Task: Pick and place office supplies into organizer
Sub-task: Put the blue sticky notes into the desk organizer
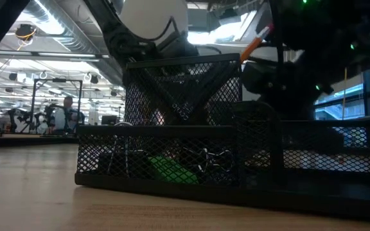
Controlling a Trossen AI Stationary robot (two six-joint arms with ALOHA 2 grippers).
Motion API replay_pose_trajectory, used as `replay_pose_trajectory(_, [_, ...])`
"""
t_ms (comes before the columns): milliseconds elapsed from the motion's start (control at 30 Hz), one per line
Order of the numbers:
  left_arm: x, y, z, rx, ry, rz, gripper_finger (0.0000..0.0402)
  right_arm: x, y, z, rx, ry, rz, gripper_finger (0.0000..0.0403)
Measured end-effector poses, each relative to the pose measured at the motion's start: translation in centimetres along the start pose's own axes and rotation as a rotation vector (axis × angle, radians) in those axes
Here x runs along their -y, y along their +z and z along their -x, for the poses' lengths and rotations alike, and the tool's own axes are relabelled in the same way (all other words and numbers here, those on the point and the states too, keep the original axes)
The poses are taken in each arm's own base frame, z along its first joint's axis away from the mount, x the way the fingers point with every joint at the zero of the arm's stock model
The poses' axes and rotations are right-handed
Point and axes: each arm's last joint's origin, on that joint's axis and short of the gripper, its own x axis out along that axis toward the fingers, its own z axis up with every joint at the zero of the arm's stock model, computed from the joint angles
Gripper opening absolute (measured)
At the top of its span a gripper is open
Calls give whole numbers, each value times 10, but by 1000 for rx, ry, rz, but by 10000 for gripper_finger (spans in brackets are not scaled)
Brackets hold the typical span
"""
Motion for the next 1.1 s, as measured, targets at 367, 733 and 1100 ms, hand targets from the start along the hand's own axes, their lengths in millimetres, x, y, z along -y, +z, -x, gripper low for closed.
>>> replay_pose_trajectory(367, [3, 31, 49, 115, 150, -96, 116, 25, 43, 41, -60, -27, -34, 1])
replay_pose_trajectory(733, [8, 32, 94, 82, 228, -123, 116, 76, 55, 138, 70, -26, -362, 0])
replay_pose_trajectory(1100, [25, 0, 107, -115, 349, -233, 116, 76, 81, 226, 138, 154, -617, 0])
